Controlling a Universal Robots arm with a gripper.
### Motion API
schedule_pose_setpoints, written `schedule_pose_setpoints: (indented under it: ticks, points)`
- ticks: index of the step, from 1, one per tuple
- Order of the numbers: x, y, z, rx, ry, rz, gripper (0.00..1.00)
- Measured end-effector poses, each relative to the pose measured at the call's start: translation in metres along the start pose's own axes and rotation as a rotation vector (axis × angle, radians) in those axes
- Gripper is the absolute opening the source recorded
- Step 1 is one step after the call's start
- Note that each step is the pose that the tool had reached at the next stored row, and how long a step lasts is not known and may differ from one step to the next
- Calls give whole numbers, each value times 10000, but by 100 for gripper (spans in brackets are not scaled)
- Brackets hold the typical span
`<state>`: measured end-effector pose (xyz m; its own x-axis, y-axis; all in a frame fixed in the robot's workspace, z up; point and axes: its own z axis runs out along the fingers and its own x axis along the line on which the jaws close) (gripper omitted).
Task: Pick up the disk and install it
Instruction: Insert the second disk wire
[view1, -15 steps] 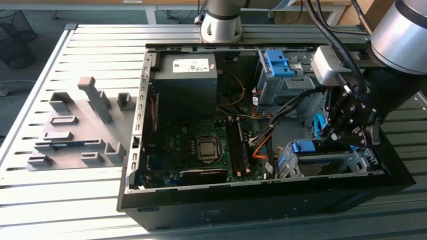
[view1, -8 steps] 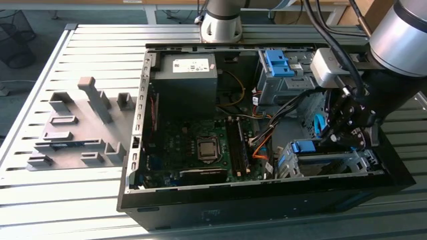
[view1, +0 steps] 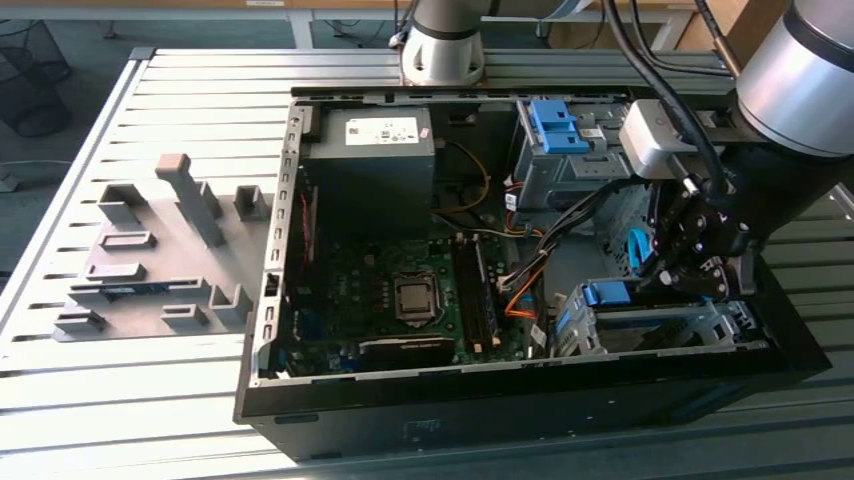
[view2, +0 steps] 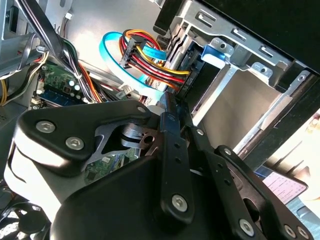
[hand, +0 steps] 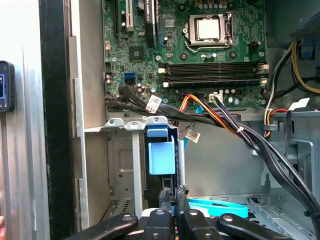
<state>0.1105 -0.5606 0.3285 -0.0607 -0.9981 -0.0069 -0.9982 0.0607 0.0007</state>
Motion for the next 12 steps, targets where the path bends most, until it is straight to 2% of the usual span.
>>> schedule_pose_setpoints:
  ticks: [4, 7, 8, 12]
  points:
    - [0, 0, 1, 0, 0, 0, 16]
    - [-1, 0, -11, -1, -35, -1, 17]
    - [-1, 0, -28, -3, -39, -1, 24]
    - [-1, 0, -132, -5, -34, 0, 24]
